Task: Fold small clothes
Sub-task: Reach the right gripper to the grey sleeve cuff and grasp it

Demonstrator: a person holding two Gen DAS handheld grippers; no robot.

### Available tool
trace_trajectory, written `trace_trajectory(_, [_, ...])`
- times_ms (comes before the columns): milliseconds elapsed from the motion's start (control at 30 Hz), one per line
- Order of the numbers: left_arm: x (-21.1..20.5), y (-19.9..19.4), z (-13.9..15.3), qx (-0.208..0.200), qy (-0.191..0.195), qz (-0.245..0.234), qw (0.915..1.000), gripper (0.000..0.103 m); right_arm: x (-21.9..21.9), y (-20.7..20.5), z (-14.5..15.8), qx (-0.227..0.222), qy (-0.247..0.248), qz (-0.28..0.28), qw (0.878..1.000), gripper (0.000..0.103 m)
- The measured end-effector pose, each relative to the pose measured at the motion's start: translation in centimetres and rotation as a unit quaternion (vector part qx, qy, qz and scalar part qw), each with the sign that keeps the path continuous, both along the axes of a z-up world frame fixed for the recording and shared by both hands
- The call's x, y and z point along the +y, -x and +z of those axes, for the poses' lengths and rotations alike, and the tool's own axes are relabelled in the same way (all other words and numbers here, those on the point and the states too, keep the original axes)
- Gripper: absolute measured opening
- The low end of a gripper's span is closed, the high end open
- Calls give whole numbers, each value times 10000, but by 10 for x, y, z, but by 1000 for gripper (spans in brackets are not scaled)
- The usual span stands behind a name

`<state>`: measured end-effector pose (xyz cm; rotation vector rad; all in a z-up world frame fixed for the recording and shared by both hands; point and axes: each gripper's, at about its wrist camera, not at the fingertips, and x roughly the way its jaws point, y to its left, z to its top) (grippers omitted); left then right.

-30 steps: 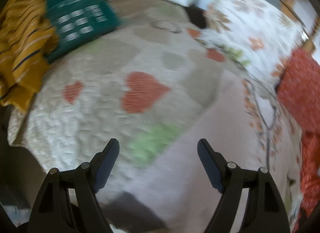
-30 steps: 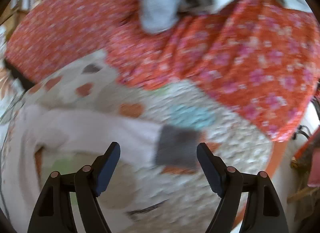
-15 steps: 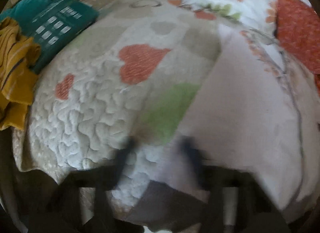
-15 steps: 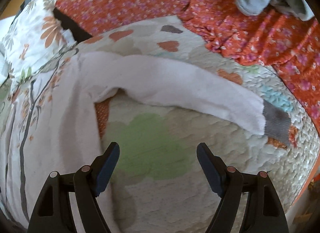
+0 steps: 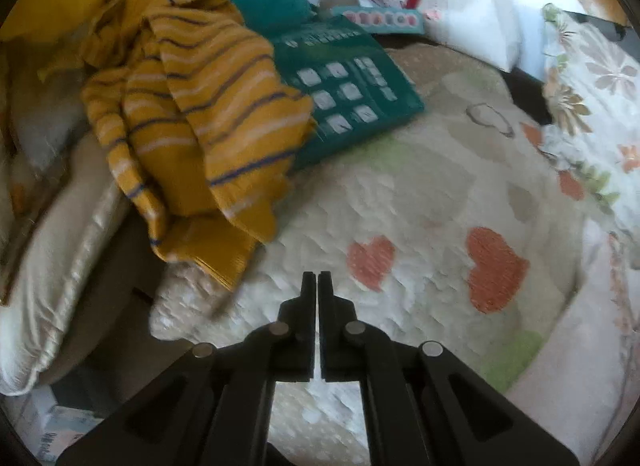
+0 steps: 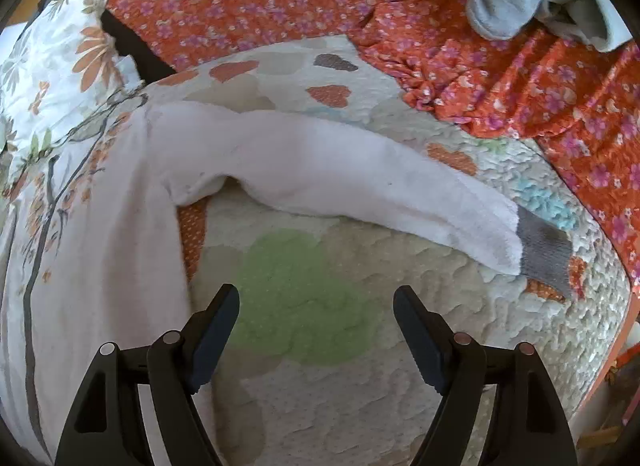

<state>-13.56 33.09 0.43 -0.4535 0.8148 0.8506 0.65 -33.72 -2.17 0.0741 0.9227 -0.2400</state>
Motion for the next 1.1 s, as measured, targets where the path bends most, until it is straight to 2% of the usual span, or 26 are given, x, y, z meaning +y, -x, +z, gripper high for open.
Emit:
trace_trajectory(67, [-4,-4,-5,-73,225,-245,9994,19,17,4,3,-109,76,298,9995,84])
trace_trajectory(100, [-7,-5,-5,-107,291,-319,9990,33,30,7,6,-162,136,493,9986,84])
trace_trajectory(133, [-11,-5,-6,-129,293,-314,9990,43,45,10,8,-183,156,718,9971,84])
trace_trajectory(200, [-15,-6,-1,-231,313,-266,9989,51,84,19,16,-223,25,1417,9896,84])
trace_trajectory(267, [-12,-7,7,-357,482,-320,9977,61,137,33,22,-257,24,2278,9734,84])
trace_trajectory(333, [-6,-9,17,-577,741,-488,9944,73,194,52,22,-213,17,3207,9470,84])
trace_trajectory(400, [4,-9,24,-778,910,-501,9915,75,260,77,16,-113,27,4234,9059,84])
trace_trajectory(433, [9,-9,28,-832,888,-441,9916,75,283,90,12,-95,89,4577,8890,84])
trace_trajectory(500, [21,-5,32,-907,774,-308,9924,75,338,123,3,-139,339,5334,8451,84])
trace_trajectory(667, [57,25,29,-1066,874,278,9901,75,427,185,-27,-354,957,6473,7554,84])
trace_trajectory(767, [76,50,28,-1249,910,709,9854,75,459,198,-56,-456,1473,6711,7252,84])
trace_trajectory(867, [93,68,21,-1365,1081,1075,9788,75,482,197,-83,-594,1989,6656,7168,82])
trace_trajectory(933, [99,72,15,-1434,1270,1167,9745,75,488,190,-82,-681,2024,6566,7234,63])
trace_trajectory(967, [100,72,14,-1445,1306,1187,9736,75,487,185,-74,-609,1805,6538,7323,53])
trace_trajectory(1000, [99,72,13,-1444,1311,1196,9735,75,488,180,-65,-508,1569,6510,7410,26])
trace_trajectory(1033, [97,69,14,-1434,1278,1175,9743,75,488,173,-53,-421,1342,6453,7509,9])
trace_trajectory(1100, [91,63,16,-1425,1193,1108,9763,75,481,154,-20,-384,726,6300,7723,9])
